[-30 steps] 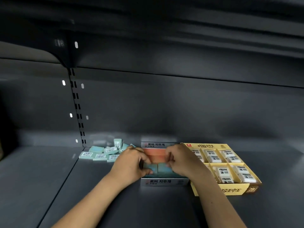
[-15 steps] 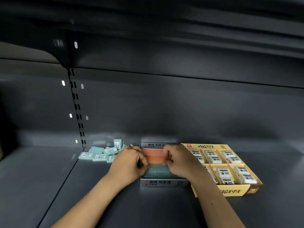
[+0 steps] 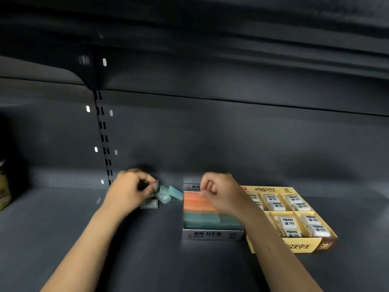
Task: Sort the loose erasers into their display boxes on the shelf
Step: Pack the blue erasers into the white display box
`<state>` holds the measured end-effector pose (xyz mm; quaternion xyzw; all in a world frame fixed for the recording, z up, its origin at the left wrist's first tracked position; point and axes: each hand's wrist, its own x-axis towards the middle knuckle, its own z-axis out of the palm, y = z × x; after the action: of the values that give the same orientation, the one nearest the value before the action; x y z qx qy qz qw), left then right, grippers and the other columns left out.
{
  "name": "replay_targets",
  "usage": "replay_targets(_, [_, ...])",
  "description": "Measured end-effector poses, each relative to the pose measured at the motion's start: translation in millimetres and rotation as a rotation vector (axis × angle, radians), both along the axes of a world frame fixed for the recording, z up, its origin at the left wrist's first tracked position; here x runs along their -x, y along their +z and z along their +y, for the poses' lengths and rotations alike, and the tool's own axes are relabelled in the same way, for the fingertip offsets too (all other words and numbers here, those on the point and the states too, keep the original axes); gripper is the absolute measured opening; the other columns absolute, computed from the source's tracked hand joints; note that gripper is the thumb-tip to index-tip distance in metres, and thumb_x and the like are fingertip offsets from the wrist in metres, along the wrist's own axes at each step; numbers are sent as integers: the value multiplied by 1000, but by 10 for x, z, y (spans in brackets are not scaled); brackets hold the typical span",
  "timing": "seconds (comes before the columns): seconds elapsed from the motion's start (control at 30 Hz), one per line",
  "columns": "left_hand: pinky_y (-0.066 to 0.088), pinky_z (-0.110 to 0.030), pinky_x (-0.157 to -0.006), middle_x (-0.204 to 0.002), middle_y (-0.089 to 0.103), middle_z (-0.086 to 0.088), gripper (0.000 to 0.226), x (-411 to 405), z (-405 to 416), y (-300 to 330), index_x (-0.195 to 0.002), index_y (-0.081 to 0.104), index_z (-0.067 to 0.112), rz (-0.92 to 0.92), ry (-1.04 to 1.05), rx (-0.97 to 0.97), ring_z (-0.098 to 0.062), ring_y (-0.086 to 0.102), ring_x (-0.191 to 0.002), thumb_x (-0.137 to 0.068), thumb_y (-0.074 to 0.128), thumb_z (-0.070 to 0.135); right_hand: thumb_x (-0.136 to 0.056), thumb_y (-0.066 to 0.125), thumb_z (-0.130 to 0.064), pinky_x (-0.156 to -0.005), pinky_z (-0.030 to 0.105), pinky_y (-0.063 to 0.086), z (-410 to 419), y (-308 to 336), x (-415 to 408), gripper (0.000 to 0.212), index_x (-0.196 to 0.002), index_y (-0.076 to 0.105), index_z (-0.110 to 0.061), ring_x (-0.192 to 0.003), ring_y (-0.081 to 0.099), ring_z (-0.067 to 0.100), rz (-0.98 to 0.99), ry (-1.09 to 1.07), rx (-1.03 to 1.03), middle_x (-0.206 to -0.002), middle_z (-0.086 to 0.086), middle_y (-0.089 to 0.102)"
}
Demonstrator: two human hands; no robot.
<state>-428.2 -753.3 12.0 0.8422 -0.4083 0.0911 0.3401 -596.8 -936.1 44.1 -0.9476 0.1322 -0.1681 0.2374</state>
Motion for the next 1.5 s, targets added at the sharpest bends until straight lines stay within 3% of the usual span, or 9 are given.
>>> replay_targets(0.13, [51, -30, -83, -88, 72, 5, 19, -267, 234, -36, -88, 73, 24, 38, 185, -59, -19, 65, -85, -72, 75, 15, -84, 61, -13, -62, 16, 43, 84, 13, -263, 8, -84, 69, -16, -63, 53, 2, 21, 35, 47, -69, -12, 59])
replay_targets(0.33, [46, -24, -81, -81, 69, 3, 25, -456, 457, -105, -80, 71, 22, 287, 163, -145, -15, 65, -84, -63, 79, 6, -84, 63, -19, -84, 30, 49, 241, -35, -662, 16, -99, 68, -13, -100, 61, 28, 137, -46, 287, -108, 9, 65])
replay_targets(0.5, [45, -22, -81, -89, 71, 4, 25, -492, 489, -146, -79, 70, 25, 335, 161, -237, -14, 65, -90, -60, 83, 14, -84, 61, -10, -69, 27, 41, 408, -116, -850, 15, -96, 66, -5, -95, 62, 32, 234, -58, 507, -103, 14, 65])
replay_targets(0.63, [40, -20, -79, -93, 67, 4, 34, -460, 442, -155, -73, 64, 35, 345, 129, -327, -13, 57, -96, -53, 89, 26, -85, 61, -8, -78, 31, 48, 445, -158, -903, 19, -103, 65, -4, -101, 62, 31, 260, -61, 562, -110, 15, 64])
replay_targets(0.97, [44, -27, -86, -78, 63, 19, 28, -489, 365, -246, -54, 63, 40, 222, 87, -312, -16, 53, -98, -69, 76, 22, -84, 59, -4, -75, 31, 47, 469, -213, -901, 15, -98, 64, -6, -100, 61, 31, 237, -38, 547, -107, 13, 65])
replay_targets(1.07, [40, -25, -86, -88, 63, 13, 24, -447, 361, -222, -63, 64, 40, 259, 55, -369, -12, 47, -98, -56, 86, 37, -87, 58, -8, -68, 28, 40, 453, -198, -907, 9, -92, 65, -6, -94, 62, 33, 165, -31, 518, -101, 14, 66])
replay_targets(1.17, [44, -29, -88, -89, 63, 11, 28, -449, 330, -221, -61, 62, 40, 215, 64, -376, -14, 48, -98, -51, 88, 36, -87, 57, -16, -76, 30, 48, 442, -163, -900, 16, -95, 67, -8, -96, 62, 33, 79, -17, 451, -101, 13, 67])
replay_targets(1.37, [43, -33, -94, -83, 60, 17, 23, -493, 363, -254, -56, 59, 39, 167, 43, -358, -14, 52, -96, -73, 73, 43, -85, 61, -20, -80, 28, 51, 326, 65, -682, 17, -95, 72, -13, -96, 63, 23, -66, -13, 243, -98, 3, 73])
replay_targets(1.5, [44, -23, -69, -64, 63, 12, 22, -455, 327, -176, -62, 60, 31, 223, 42, -259, -9, 59, -68, -82, 68, 30, -83, 67, -24, -75, 21, 49, 167, 223, -429, 16, -95, 72, -14, -86, 67, 14, -58, -56, 122, -93, -1, 74])
